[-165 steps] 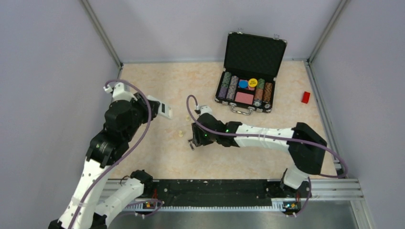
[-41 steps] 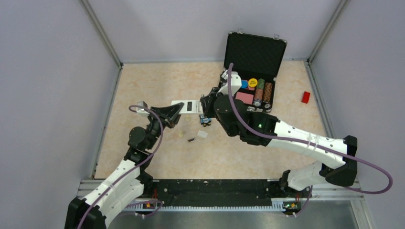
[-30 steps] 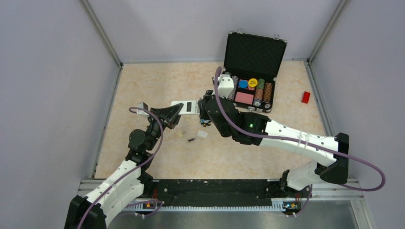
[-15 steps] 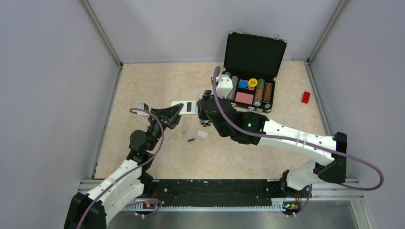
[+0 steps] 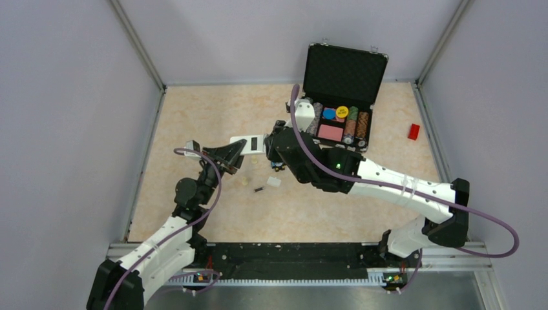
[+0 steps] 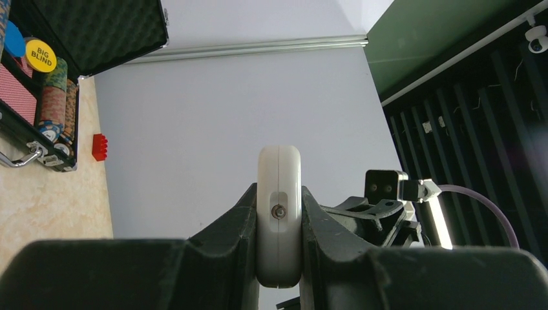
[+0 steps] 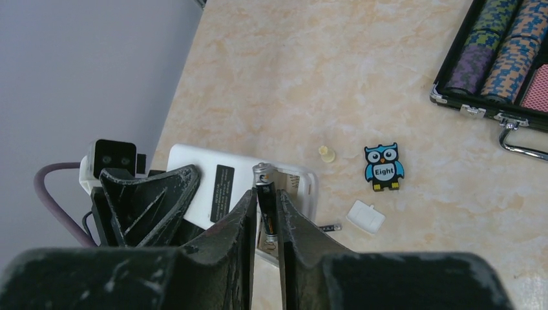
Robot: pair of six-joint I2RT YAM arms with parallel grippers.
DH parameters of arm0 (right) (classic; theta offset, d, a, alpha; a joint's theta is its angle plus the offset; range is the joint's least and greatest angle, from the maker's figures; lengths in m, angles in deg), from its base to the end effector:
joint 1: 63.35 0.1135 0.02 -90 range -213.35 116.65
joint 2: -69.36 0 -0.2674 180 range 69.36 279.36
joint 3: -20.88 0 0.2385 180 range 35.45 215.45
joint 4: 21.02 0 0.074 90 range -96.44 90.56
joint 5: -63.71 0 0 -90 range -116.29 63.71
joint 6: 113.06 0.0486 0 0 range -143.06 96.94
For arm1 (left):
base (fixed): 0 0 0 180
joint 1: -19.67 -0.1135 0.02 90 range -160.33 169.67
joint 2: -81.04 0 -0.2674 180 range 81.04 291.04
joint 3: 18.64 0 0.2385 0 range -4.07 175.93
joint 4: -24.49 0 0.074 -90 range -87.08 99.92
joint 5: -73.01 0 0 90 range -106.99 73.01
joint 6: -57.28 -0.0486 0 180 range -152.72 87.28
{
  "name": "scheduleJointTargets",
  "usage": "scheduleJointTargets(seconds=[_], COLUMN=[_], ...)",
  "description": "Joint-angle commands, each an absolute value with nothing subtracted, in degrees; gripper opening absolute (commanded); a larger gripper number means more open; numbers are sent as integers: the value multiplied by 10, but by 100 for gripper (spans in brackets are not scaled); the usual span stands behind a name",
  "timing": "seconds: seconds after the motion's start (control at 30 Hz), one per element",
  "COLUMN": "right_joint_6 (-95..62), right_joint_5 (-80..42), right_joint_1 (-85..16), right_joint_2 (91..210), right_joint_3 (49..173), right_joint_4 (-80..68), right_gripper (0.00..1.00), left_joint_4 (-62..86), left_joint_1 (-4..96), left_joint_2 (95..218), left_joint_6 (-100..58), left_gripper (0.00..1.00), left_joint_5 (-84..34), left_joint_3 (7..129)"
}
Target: Load the batteries into the remote control
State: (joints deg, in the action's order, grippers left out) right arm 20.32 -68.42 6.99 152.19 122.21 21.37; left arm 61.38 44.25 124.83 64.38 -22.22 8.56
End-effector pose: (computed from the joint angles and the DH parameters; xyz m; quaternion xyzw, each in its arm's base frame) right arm 0.1361 0.2842 0.4099 0.0083 0.8063 0.2615 0.5305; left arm 0.1531 -0.0749 0.2729 -0.3074 0.4824 -0.7286 0.3767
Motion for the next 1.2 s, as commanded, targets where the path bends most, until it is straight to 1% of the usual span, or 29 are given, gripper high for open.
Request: scheduleJointTargets(seconds=[0.0,0.23,0.5,0.67,0.87,0.97,1.07,1.17], right_joint_6=[205,212,215,222,237,253,264,284], right_joint_5=[-706,-715,-712,-708,-692,-673,-648,-588], right_joint_1=[75,75,76,75,72,62,45,15], right_joint_2=[1542,1560,1541,1527,1495,1476,1463,1448], right_joint_3=[1270,1300,1312,1315,1308,1294,1272,1233], right_joint_4=[274,312,306,305,304,304,290,249], right_gripper=[17,24,26,37,42,46,56,67], left_joint_4=[700,680,682,683,685,687,688,694], left_joint_1=[443,444,444,444,444,444,444,444], left_joint_2=[1240,1227,1231,1235,1235,1235,1233,1233], left_joint_6=[654,652,655,655,655,653,651,650], left_gripper=[0,0,0,0,0,0,0,0], left_joint_5=[-209,-203,-204,-205,-207,-209,-212,-216], left_joint_3=[89,87,83,81,80,80,80,79])
